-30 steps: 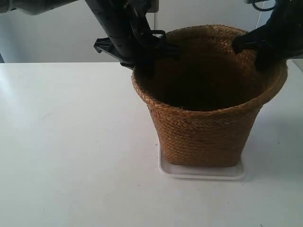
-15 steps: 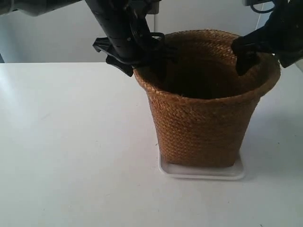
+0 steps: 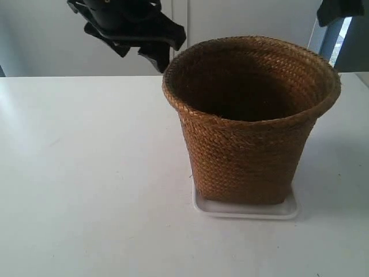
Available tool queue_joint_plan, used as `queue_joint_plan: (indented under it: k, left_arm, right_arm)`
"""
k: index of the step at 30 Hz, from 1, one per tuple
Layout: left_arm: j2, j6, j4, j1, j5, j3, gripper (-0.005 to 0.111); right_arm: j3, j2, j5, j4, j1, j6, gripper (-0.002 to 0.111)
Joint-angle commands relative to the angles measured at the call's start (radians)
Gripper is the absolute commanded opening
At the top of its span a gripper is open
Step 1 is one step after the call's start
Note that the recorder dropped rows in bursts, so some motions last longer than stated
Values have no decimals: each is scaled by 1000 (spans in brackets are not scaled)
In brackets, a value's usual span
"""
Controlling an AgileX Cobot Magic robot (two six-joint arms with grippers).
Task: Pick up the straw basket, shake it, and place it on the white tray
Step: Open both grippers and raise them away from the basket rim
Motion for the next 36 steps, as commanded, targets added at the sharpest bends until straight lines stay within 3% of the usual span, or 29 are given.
queue_joint_plan:
  k: [1, 6, 9, 12, 13, 17, 18, 24, 36]
  left_arm:
    - [-58, 80, -2, -7, 129, -1, 62]
    - [-112, 129, 0, -7, 129, 24, 36]
    - [-150, 129, 0, -7, 129, 59, 18]
    - [-196, 131, -2, -7, 80, 124, 0]
    - [-212, 131, -2, -7, 55, 149, 0]
    - [-275, 131, -2, -7, -55, 241, 0]
    - [-294, 131, -2, -7, -90, 270, 0]
    - [-410, 131, -2, -7, -245, 458, 0]
    - [-659, 89, -21, -7, -522, 766, 0]
  right_arm:
    - [-8, -73, 44, 5, -4, -10, 84]
    - [-8, -123, 73, 15, -4, -10, 78]
    - [17, -152, 80, 32, -4, -18, 67]
    - [89, -188, 70, 50, -4, -20, 48]
    - [112, -197, 68, 57, -4, -27, 44]
    - [236, -250, -2, 62, -4, -86, 3]
    - [265, -267, -34, 63, -4, -88, 0]
    - [386, -357, -169, 126, -4, -90, 0]
    - [546, -447, -237, 129, -4, -106, 0]
